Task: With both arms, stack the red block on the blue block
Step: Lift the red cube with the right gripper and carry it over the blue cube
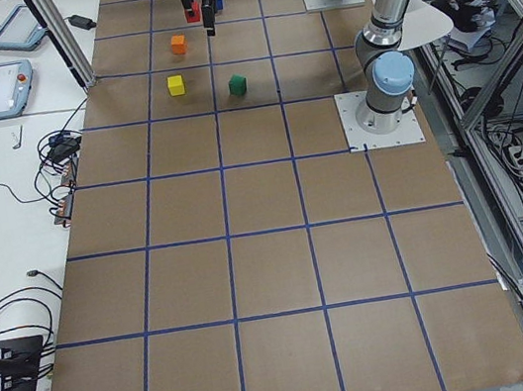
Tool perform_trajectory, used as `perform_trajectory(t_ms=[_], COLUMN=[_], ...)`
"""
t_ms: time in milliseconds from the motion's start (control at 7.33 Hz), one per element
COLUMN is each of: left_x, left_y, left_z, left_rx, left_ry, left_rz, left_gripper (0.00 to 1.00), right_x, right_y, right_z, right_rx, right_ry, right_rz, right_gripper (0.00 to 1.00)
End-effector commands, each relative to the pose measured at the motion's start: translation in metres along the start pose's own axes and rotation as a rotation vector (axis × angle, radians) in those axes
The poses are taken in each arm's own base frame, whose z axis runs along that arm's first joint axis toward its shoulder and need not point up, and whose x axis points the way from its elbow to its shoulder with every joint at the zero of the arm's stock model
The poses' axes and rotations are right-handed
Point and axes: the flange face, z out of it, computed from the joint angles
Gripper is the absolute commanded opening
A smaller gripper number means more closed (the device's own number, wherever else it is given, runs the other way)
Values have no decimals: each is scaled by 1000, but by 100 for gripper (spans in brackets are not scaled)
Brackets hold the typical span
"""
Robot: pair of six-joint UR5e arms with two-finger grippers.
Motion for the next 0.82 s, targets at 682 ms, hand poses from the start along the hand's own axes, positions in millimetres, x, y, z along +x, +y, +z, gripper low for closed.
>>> perform_trajectory(t_ms=[682], left_x=[-1], left_y=[-3], left_z=[2], left_rx=[17], left_ry=[-3], left_rz=[-1], left_gripper=[100], right_x=[172], right_y=[27], right_z=[18], right_rx=[-37], right_ry=[-15], right_rz=[-253], right_gripper=[0])
